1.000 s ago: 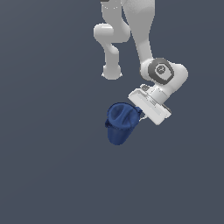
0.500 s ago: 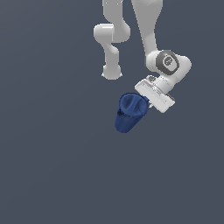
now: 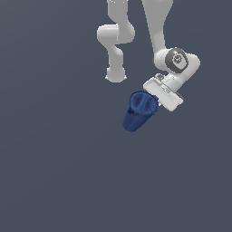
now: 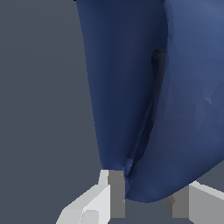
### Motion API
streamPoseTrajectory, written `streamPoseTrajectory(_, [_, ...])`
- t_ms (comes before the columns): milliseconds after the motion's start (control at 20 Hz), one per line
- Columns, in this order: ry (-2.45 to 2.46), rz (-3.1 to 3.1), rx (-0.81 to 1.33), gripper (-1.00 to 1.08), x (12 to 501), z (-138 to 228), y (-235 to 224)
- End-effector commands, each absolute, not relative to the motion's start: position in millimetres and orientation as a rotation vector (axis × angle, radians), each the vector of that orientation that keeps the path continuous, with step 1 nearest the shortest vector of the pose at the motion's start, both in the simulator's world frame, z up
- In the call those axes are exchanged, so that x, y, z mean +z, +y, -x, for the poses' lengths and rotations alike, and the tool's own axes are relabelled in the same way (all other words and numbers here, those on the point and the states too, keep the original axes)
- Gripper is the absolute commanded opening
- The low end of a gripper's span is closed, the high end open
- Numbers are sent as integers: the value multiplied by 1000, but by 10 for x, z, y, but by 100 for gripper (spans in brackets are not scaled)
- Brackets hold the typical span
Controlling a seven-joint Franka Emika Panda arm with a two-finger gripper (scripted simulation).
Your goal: Pick up the object and move it to a goal position.
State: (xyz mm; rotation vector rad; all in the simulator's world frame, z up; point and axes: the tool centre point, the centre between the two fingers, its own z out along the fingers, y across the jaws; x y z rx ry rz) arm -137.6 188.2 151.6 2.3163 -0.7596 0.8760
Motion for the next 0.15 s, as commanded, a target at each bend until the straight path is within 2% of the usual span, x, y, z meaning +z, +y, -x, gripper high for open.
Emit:
streamPoseTrajectory(0, [-1289,-2184,1054,-100,1522,1409,1907])
streamPoseTrajectory(100, [-1289,-2184,1054,-100,1522,1416,1913])
